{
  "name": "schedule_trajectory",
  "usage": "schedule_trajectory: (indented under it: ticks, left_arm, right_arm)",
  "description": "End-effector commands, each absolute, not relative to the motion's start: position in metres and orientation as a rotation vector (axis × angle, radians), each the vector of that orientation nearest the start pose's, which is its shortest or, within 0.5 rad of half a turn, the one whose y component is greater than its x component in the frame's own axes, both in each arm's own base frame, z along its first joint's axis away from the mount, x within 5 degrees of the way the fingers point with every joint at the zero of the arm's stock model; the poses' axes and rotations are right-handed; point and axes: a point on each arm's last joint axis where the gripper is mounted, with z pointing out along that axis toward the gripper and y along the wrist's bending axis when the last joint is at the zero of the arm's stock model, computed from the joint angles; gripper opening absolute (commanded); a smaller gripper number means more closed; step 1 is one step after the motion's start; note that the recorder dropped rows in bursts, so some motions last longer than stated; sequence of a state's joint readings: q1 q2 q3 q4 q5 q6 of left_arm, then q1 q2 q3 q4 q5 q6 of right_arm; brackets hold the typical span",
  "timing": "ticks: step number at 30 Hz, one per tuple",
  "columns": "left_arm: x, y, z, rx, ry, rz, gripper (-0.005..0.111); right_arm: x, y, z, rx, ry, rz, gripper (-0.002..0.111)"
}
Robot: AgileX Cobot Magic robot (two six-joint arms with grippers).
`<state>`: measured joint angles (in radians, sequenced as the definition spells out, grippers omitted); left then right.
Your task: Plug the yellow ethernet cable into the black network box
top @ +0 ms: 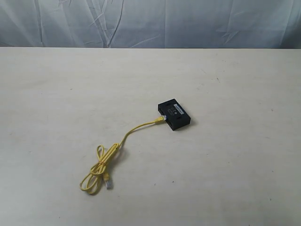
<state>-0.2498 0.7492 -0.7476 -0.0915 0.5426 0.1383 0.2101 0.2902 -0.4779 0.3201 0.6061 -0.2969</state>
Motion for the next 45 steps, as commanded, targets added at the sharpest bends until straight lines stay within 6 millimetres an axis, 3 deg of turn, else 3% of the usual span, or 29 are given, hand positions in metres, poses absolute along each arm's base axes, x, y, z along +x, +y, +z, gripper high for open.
schedule_trajectory:
  ticks: [1,7,18,24,33,40,45]
  left_arm:
    - [0.143,-0.040,0.347,0.340,1.994,-0.163,0.000]
    - [0.143,-0.040,0.347,0.340,1.994,-0.163,0.000]
    - [0.143,-0.040,0.347,0.340,1.994,-0.163,0.000]
    - [0.143,-0.040,0.347,0.340,1.994,-0.163,0.000]
    - [0.143,-0.040,0.347,0.340,1.994,-0.163,0.000]
    - [0.143,-0.040,0.347,0.340,1.994,-0.163,0.000]
    - [0.143,-0.040,0.347,0.340,1.994,-0.163,0.000]
  right_arm:
    - [0.040,0.023,0.308,-0.287,1.745,0.254,-0.001]
    - [0.027,0.020,0.311,-0.264,1.676,0.233,-0.001]
    - [0.024,0.018,0.311,-0.251,1.660,0.222,-0.001]
    - [0.026,0.011,0.309,-0.086,1.697,0.238,-0.001]
    - [0.028,0.006,0.305,-0.096,1.696,0.151,-0.001]
    - [0.038,0.005,0.254,-0.111,1.694,0.098,-0.001]
    - [0.048,0.006,0.208,-0.118,1.809,0.093,-0.001]
